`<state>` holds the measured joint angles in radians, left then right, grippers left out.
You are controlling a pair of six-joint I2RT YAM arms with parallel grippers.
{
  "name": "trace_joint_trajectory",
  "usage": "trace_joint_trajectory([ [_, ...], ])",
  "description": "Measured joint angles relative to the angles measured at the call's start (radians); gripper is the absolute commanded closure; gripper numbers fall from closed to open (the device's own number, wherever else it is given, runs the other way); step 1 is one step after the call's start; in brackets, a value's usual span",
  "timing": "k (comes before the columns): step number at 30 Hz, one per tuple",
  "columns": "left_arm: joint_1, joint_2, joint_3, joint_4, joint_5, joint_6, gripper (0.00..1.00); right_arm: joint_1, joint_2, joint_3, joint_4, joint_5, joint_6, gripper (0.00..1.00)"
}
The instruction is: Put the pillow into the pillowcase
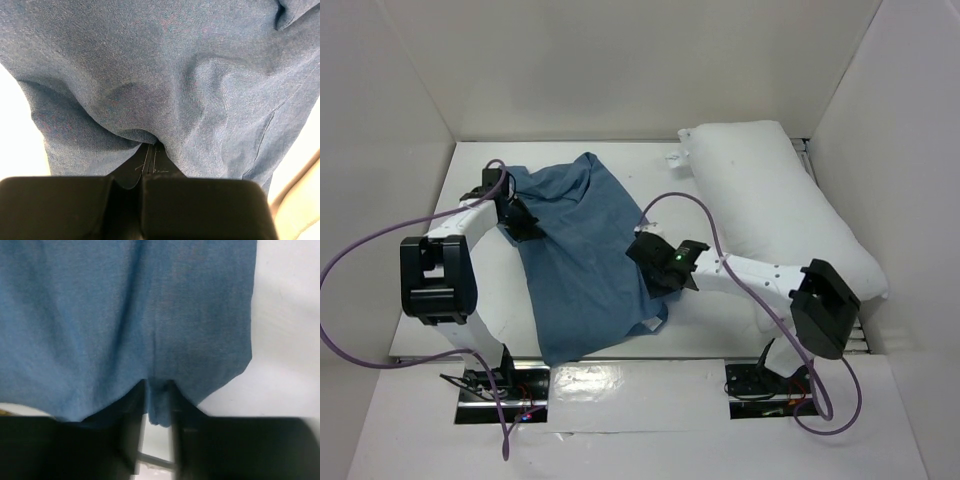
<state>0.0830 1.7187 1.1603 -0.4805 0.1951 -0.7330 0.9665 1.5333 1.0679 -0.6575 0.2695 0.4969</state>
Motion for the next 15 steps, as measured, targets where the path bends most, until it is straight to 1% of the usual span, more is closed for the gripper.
trace_joint_trajectory([
  [1, 0.0, -0.002, 0.0, -0.001, 0.0, 0.0, 1.0, 0.001, 0.013, 0.0, 0.002, 0.006, 0.002, 0.9],
  [3, 0.0, -0.006, 0.0, -0.005, -0.003, 0.0, 1.0, 0.002, 0.027, 0.0, 0.0, 0.019, 0.0, 0.98],
  [5, 0.0, -0.015, 0.0, -0.014, -0.008, 0.0, 1.0, 0.002, 0.027, 0.01, -0.01, 0.039, -0.006, 1.0],
  [11, 0.0, -0.044, 0.018, -0.03, -0.016, 0.0, 1.0, 0.001, 0.01, 0.079, -0.017, 0.095, -0.039, 1.0],
  [15, 0.0, -0.055, 0.02, -0.035, -0.022, 0.0, 1.0, -0.001, -0.027, 0.084, -0.019, 0.127, -0.045, 1.0],
])
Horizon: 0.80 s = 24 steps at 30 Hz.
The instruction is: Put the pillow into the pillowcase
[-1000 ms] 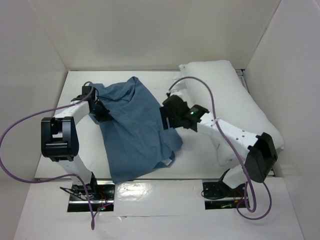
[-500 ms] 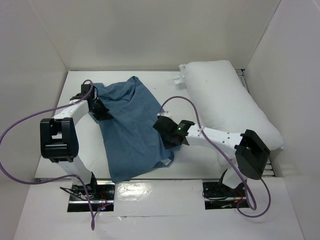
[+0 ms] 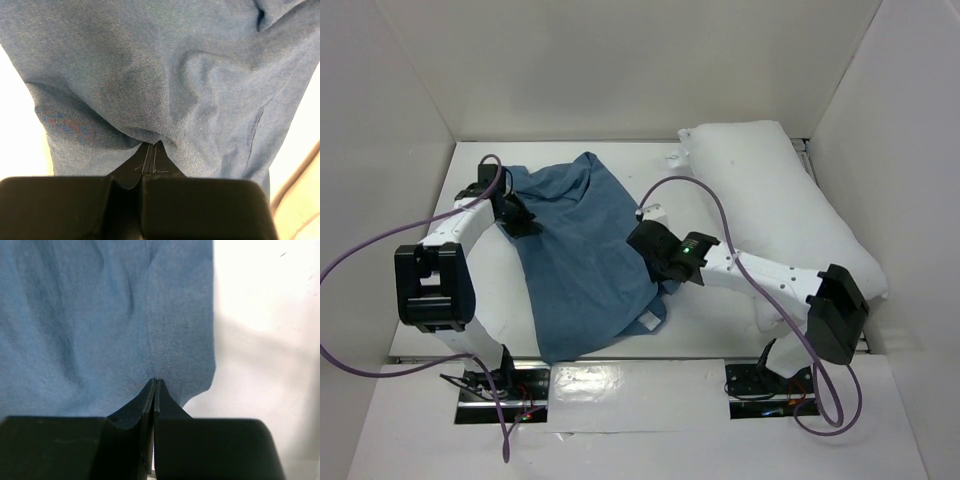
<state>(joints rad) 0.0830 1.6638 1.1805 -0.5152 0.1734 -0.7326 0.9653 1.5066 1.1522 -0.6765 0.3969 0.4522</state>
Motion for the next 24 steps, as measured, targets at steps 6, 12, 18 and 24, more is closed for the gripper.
trace_joint_trajectory([
  [6, 0.0, -0.003, 0.006, -0.017, -0.018, 0.001, 1.0, -0.05, -0.058, 0.0, -0.012, 0.055, 0.018, 1.0],
  [12, -0.006, -0.003, 0.104, -0.048, -0.012, 0.029, 0.67, -0.255, -0.148, -0.001, 0.013, 0.08, 0.007, 1.0],
  [18, -0.088, 0.047, 0.36, -0.09, -0.017, 0.142, 0.14, -0.484, -0.054, 0.002, 0.14, 0.057, -0.05, 0.85],
  [24, -0.239, -0.005, 0.316, -0.14, -0.06, 0.236, 0.35, -0.509, 0.06, 0.043, 0.143, -0.016, -0.082, 0.31],
])
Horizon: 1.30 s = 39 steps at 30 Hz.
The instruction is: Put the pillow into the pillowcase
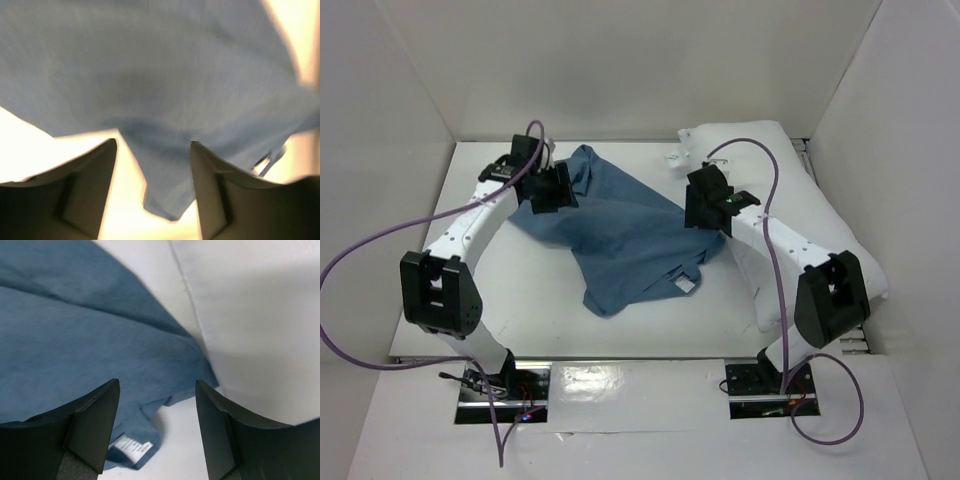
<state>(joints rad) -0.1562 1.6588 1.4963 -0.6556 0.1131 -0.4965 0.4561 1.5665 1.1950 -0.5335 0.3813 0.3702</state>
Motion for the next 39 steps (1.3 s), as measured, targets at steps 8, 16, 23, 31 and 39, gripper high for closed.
trace_joint_trajectory([
  [8, -0.043, -0.232, -0.424, -0.05, 0.012, -0.006, 0.27, 0.096, -0.135, 0.007, -0.002, -0.098, 0.007, 0.47],
  [16, -0.099, -0.36, -0.758, 0.102, 0.236, -0.111, 0.23, 0.146, -0.174, -0.08, -0.053, -0.181, 0.021, 0.22],
  [23, -0.116, -0.235, -0.842, 0.302, 0.347, -0.15, 0.46, 0.098, -0.042, -0.055, -0.083, -0.179, 0.023, 0.14],
  [31, -0.105, -0.162, -0.797, 0.359, 0.396, -0.19, 1.0, 0.025, 0.051, 0.023, -0.087, -0.157, 0.041, 0.09],
  [39, 0.121, -0.431, -0.62, 0.212, 0.258, -0.189, 1.0, 0.019, 0.054, 0.061, -0.079, -0.166, 0.006, 0.01],
])
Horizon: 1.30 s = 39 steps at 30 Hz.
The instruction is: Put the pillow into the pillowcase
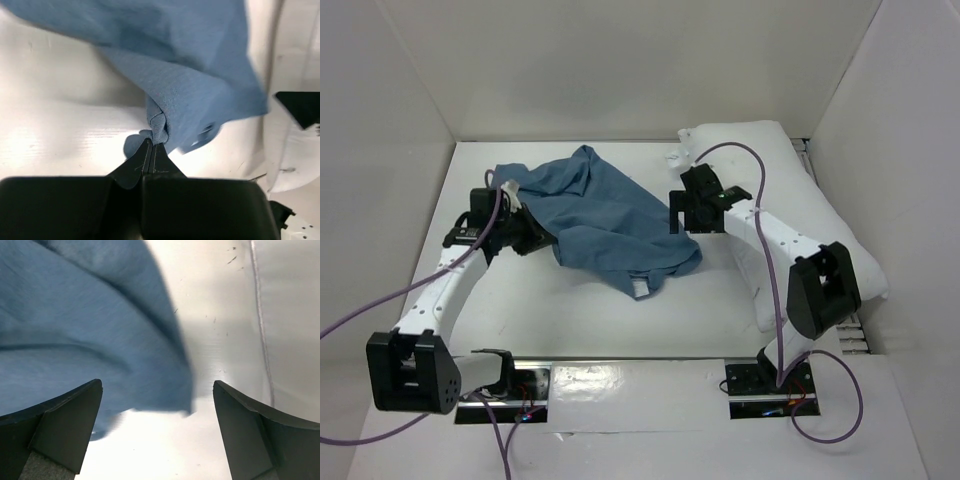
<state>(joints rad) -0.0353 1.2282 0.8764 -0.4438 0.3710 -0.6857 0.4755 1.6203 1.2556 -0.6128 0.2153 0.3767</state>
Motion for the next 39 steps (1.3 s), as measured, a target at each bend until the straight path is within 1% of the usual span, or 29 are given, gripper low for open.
trace_joint_trajectory([
  [4, 0.019, -0.045, 0.051, -0.029, -0.011, 0.002, 1.0, 0.002, 0.013, -0.017, 0.013, -0.015, -0.009, 0.01],
  [8, 0.033, -0.043, 0.05, -0.089, -0.011, 0.002, 1.0, 0.004, 0.036, -0.046, 0.028, -0.044, -0.012, 0.09],
  [12, 0.048, -0.043, 0.05, -0.111, -0.012, 0.002, 1.0, 0.01, 0.048, -0.085, 0.05, -0.094, -0.004, 0.13],
  [14, 0.05, -0.043, 0.05, -0.118, -0.011, 0.002, 1.0, 0.011, 0.067, -0.092, 0.055, -0.105, 0.0, 0.31],
  [15, 0.051, -0.043, 0.05, -0.12, -0.012, 0.002, 1.0, 0.011, 0.082, -0.093, 0.059, -0.114, 0.003, 0.47],
  [16, 0.052, -0.043, 0.05, -0.122, -0.012, 0.002, 1.0, 0.011, 0.095, -0.093, 0.064, -0.125, -0.003, 0.72],
  [17, 0.053, -0.043, 0.05, -0.124, -0.012, 0.002, 1.0, 0.012, 0.109, -0.093, 0.069, -0.135, -0.005, 1.0],
  [21, 0.065, -0.008, 0.085, -0.148, -0.021, 0.002, 1.0, 0.029, 0.141, -0.053, 0.071, -0.181, 0.011, 1.0],
  [23, 0.082, 0.045, 0.165, -0.18, -0.034, 0.003, 1.0, 0.039, 0.176, 0.058, 0.043, -0.203, 0.012, 1.0],
  [25, 0.111, 0.113, 0.309, -0.232, -0.057, 0.007, 1.0, 0.043, 0.238, 0.25, 0.052, -0.221, 0.011, 1.0],
  [27, 0.148, 0.177, 0.493, -0.277, -0.091, 0.009, 1.0, 0.044, 0.265, 0.409, 0.084, -0.232, 0.015, 1.0],
  [29, 0.194, 0.208, 0.685, -0.311, -0.134, 0.01, 1.0, 0.043, 0.25, 0.509, 0.153, -0.234, 0.024, 1.0],
  [32, 0.259, 0.195, 0.884, -0.343, -0.198, 0.021, 1.0, 0.04, 0.165, 0.528, 0.237, -0.23, 0.05, 1.0],
  [34, 0.288, 0.172, 0.945, -0.375, -0.253, 0.027, 1.0, 0.035, 0.108, 0.504, 0.259, -0.225, 0.064, 1.0],
  [37, 0.296, 0.129, 0.927, -0.425, -0.325, 0.032, 1.0, 0.017, 0.046, 0.423, 0.277, -0.217, 0.078, 1.0],
  [39, 0.296, 0.101, 0.844, -0.44, -0.344, 0.047, 1.0, 0.0, 0.037, 0.351, 0.273, -0.219, 0.079, 1.0],
])
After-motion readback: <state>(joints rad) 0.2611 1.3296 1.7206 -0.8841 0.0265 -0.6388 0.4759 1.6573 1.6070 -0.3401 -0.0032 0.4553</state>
